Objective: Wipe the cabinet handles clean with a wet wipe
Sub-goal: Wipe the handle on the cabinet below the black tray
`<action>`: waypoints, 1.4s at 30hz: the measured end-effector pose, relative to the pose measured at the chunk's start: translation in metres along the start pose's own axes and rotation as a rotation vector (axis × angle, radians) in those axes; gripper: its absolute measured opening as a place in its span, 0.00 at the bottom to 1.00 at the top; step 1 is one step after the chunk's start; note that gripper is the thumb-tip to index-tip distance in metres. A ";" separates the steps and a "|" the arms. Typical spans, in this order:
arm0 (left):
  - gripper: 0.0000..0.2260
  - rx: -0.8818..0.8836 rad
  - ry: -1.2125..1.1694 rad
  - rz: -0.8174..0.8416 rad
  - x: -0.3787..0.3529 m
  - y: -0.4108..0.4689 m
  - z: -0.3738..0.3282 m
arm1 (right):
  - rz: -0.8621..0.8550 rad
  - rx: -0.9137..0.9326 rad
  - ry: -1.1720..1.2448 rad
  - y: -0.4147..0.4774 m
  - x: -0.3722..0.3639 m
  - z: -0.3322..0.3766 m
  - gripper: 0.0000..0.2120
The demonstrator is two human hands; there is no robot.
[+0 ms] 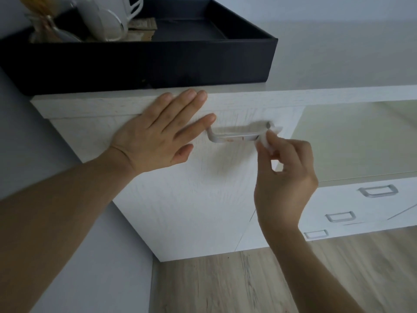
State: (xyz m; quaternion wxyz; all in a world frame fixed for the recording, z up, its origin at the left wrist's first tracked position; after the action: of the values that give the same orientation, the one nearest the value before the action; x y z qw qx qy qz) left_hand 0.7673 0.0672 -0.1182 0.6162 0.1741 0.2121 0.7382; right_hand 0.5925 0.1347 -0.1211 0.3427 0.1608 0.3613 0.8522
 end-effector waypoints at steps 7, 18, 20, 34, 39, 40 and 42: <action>0.30 -0.003 0.011 -0.002 0.001 -0.001 0.000 | -0.043 -0.059 0.108 -0.012 -0.008 -0.002 0.04; 0.30 0.004 0.018 0.002 0.001 -0.002 -0.002 | -0.272 -0.409 0.331 -0.018 0.009 -0.029 0.05; 0.30 0.003 0.019 0.002 0.001 -0.001 -0.002 | -0.273 -0.416 0.354 -0.017 0.008 -0.034 0.04; 0.30 0.006 0.012 0.012 0.000 -0.001 -0.003 | -0.217 -0.223 0.289 -0.015 0.004 -0.018 0.09; 0.30 0.010 0.005 0.014 0.000 -0.002 -0.001 | -0.082 -0.065 0.185 -0.020 -0.017 0.002 0.08; 0.30 0.011 0.007 0.014 0.000 -0.002 -0.001 | -0.110 -0.074 0.183 -0.020 -0.015 0.000 0.08; 0.30 0.010 0.016 0.015 0.000 -0.003 -0.002 | -0.140 -0.089 0.184 -0.021 -0.014 -0.004 0.09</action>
State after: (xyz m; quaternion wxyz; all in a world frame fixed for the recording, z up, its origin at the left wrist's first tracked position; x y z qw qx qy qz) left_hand 0.7686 0.0676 -0.1210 0.6080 0.1728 0.2196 0.7431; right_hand 0.6103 0.1336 -0.1389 0.3736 0.0407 0.3636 0.8524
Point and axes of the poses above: each hand's wrist, its own y-axis towards the middle knuckle, its own x-axis out of the back of the hand, z = x × y, the point moved 9 cm from there along y, towards the middle knuckle, and after that the axes turned 14 degrees about y, right-handed, at the moved point
